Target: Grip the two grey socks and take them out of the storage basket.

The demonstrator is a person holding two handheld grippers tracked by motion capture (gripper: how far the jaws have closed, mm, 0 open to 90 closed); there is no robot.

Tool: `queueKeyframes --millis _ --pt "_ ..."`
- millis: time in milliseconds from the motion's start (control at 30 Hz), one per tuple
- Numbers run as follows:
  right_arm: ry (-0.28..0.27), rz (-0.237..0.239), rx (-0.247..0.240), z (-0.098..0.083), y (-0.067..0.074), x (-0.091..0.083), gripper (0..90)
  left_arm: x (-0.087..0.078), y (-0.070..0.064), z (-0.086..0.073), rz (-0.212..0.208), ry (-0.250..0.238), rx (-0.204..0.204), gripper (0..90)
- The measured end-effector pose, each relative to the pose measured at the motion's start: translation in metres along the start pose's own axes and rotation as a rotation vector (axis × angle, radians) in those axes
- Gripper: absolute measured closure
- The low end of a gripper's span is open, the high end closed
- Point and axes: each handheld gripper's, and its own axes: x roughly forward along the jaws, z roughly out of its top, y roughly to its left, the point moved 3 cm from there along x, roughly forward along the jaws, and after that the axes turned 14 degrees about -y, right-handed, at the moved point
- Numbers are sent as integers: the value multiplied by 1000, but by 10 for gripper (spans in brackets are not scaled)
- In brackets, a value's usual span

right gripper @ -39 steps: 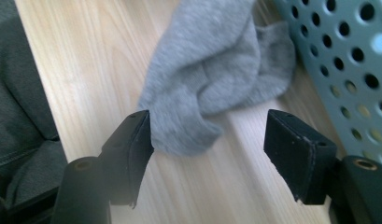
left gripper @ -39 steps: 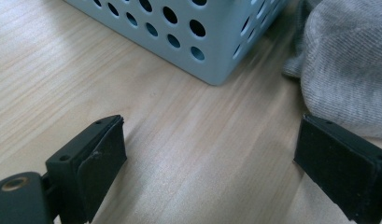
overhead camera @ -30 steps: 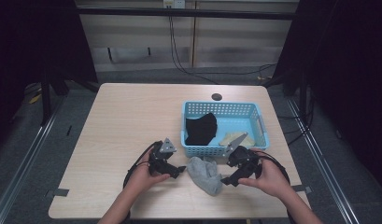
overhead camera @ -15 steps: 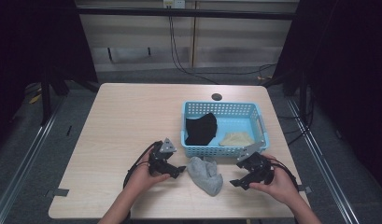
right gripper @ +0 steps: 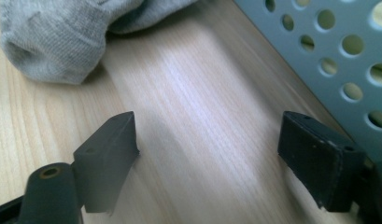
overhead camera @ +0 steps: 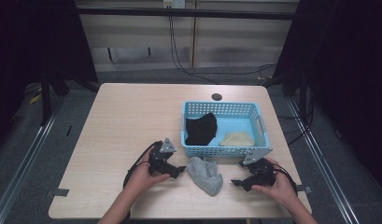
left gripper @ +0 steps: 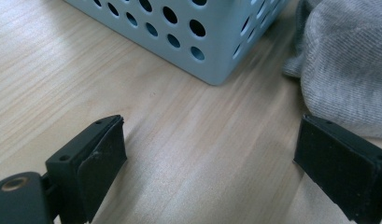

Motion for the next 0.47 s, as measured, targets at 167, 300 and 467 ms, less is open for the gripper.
queueKeyframes --millis 167,300,467 --pt "-87 -18 22 -6 2 4 139 0 0 0 1 -1 -1 81" --pt "-132 -15 21 -10 2 3 140 0 0 0 1 -3 0 81" --pt "-133 -19 24 -10 2 3 137 0 0 0 1 -2 -1 81"
